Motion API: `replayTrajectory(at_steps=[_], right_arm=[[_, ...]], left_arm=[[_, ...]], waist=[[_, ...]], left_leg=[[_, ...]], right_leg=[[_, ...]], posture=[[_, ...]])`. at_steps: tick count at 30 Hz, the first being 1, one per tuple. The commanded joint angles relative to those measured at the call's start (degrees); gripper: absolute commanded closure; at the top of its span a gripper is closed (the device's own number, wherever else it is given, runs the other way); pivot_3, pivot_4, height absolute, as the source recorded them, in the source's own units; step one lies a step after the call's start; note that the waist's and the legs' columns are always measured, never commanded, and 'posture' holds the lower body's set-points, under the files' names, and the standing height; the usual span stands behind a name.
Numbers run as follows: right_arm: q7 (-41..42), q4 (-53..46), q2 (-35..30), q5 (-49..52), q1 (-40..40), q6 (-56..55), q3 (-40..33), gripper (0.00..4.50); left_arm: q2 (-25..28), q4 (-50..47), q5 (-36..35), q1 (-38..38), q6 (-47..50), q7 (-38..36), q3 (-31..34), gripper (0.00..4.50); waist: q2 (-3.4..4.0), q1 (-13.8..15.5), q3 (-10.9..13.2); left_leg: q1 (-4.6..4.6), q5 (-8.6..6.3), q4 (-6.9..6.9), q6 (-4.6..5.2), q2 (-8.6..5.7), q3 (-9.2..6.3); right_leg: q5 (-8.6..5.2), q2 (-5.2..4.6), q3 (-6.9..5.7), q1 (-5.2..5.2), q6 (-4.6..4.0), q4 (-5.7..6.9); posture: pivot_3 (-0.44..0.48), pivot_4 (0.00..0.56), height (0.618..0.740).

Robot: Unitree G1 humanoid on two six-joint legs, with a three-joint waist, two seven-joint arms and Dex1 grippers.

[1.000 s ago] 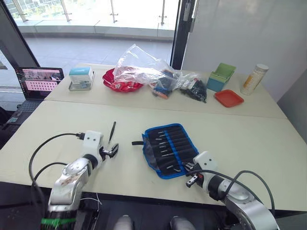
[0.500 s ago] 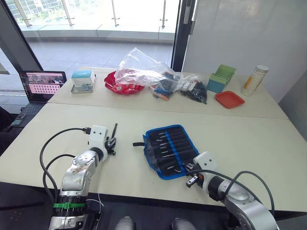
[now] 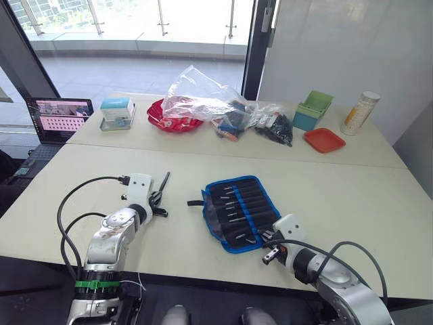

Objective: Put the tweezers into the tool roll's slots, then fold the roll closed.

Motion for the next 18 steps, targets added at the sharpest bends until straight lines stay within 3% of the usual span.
replayTrajectory(at_steps=[1, 5, 14, 18], right_arm=[[-0.05, 1.96, 0.11, -0.19, 1.75, 2.47, 1.66, 4.5], [-0.07, 1.9, 0.04, -0.32, 1.94, 2.43, 1.37, 4.5], [-0.66, 1.68, 0.47, -0.58, 1.94, 2.56, 1.35, 4.5], [-0.92, 1.52, 0.62, -0.68, 2.06, 2.56, 1.3, 4.5]], left_arm=[[3.18, -0.81, -2.56, -5.9, -0.9, -4.46, 1.55, 4.48], [4.9, -2.29, -5.46, -10.23, 0.04, -10.56, -0.69, 4.48], [3.38, -6.31, -14.89, -17.46, 7.62, -26.84, -11.99, 4.48], [4.27, -7.25, -14.46, -18.7, 9.52, -28.33, -15.65, 4.48]], waist=[[-0.29, -0.09, 0.25], [-0.65, -0.32, 0.32], [-0.68, -0.49, 0.51], [-0.65, -0.57, 0.53]], left_leg=[[-0.08, 0.0, 0.0, 0.0, 0.0, 0.0], [-0.82, 0.07, 0.01, -0.1, 0.06, -0.01], [-0.88, 0.07, 0.01, -0.1, 0.04, 0.02], [-0.87, 0.07, -0.01, -0.1, 0.05, 0.02]], right_leg=[[0.03, 0.0, 0.0, -0.07, -0.05, 0.0], [0.25, 0.07, -0.02, -0.83, -0.35, 0.08], [0.26, 0.06, 0.0, -0.87, -0.33, 0.06], [0.25, 0.08, 0.01, -0.88, -0.33, 0.06]], posture=[[0.0, 0.15, 0.723], [0.0, 0.15, 0.723], [0.0, 0.15, 0.723], [0.0, 0.15, 0.723]])
